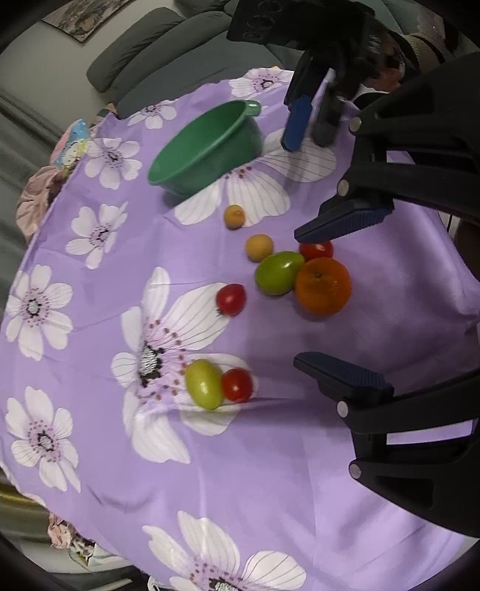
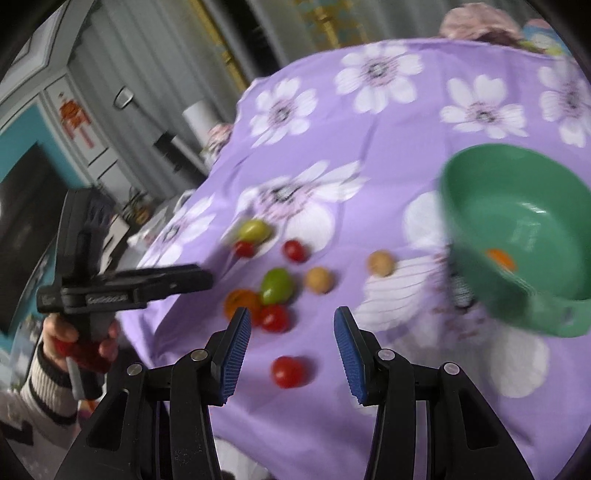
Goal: Organize fruits
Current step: 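Move the right gripper back and grasp the second orange, then carry the second orange with the right gripper over the green bowl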
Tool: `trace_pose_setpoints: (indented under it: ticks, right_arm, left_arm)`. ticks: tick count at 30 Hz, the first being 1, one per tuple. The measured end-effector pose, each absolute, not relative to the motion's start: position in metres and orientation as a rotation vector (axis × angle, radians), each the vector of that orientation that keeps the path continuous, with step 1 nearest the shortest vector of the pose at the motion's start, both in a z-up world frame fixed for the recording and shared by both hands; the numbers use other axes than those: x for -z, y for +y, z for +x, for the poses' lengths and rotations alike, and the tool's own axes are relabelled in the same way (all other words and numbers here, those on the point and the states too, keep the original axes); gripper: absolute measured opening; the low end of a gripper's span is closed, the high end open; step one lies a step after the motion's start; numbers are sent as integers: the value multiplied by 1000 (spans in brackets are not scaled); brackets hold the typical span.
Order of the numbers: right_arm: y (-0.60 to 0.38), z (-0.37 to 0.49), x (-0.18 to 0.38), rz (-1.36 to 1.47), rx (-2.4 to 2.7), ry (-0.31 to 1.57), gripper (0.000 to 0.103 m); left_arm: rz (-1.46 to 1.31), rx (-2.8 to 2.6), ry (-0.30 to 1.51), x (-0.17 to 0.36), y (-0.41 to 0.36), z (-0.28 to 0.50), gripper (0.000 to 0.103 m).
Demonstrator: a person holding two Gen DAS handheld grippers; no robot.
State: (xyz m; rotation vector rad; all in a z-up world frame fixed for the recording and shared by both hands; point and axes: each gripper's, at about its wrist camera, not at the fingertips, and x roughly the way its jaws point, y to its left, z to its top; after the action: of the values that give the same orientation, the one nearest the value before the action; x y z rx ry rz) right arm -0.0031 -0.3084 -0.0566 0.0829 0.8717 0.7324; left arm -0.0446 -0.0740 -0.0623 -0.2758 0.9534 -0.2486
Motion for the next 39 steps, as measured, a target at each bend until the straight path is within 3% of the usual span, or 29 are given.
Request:
trace_pose_setpoints:
  ticks: [17,28,39]
  right_arm:
    - [-234,-4,96,-15,-853,982,47]
    - [-216,12,99,-77,-803,963,47]
    - [-208,18,103,-127,-782,961,46]
  left_arm:
    - [-325,334,998,84,-80,-39,57]
    - [-359,344,1020,94,-77,-33,42]
    - [-350,336,1026,93,-77,-34,42]
